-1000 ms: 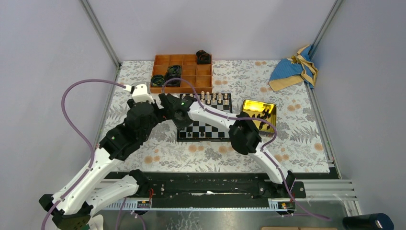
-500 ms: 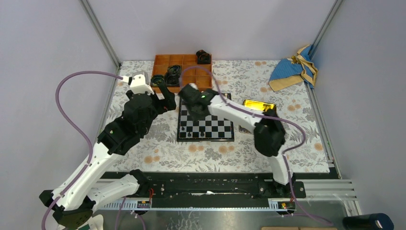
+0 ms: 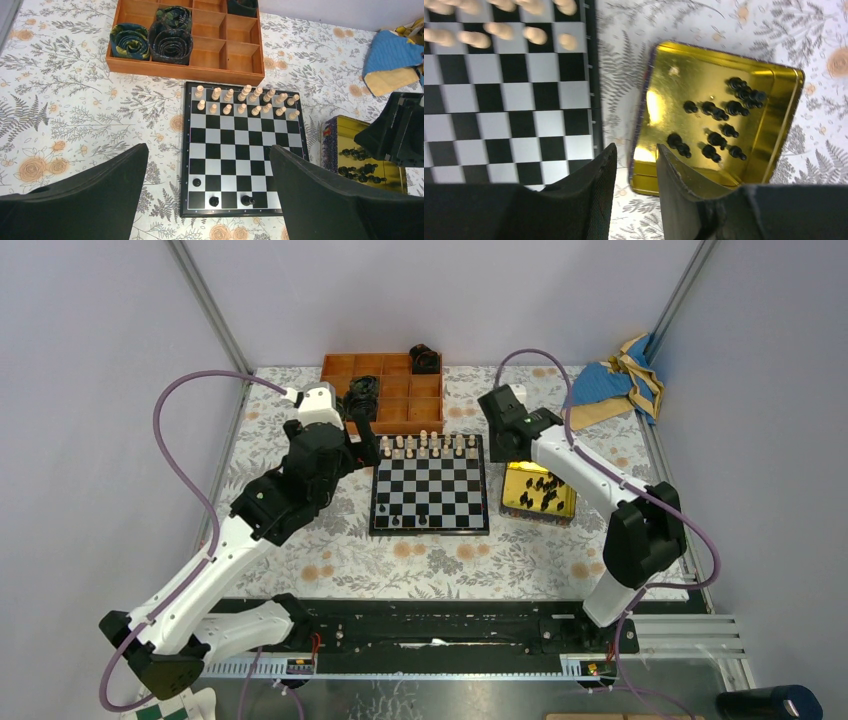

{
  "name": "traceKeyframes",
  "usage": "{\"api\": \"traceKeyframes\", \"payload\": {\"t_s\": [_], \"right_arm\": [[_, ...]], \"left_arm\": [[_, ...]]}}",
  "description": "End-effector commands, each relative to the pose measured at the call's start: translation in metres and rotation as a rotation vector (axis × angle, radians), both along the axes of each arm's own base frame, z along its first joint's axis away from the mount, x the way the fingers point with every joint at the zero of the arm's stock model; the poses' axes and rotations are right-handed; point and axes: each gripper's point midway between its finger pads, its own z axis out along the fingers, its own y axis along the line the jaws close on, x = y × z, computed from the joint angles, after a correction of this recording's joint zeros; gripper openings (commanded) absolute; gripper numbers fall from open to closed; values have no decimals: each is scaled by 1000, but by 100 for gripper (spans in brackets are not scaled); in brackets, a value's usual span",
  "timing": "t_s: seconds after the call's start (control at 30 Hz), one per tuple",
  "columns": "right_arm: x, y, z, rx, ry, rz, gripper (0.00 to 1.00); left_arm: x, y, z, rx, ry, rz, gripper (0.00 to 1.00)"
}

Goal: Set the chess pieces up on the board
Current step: Pick up the chess piece from the storage box.

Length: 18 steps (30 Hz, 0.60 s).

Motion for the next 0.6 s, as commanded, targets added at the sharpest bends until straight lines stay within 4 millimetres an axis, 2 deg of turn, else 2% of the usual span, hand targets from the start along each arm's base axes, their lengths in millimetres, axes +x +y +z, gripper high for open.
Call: {"api": "traceKeyframes", "payload": {"t_s": [0.0,0.23,0.57], "right_arm": [[-1,-32,-9,0,-5,-94,40],[-1,-53,-36,23,38,-153,39],[5,-66,-65,59,97,-194,37]], "left_arm": [[5,-2,16,-26,-53,-3,99],[4,-3,8,-18,-37,-13,99],[6,-7,0,0,-16,-25,99]]}}
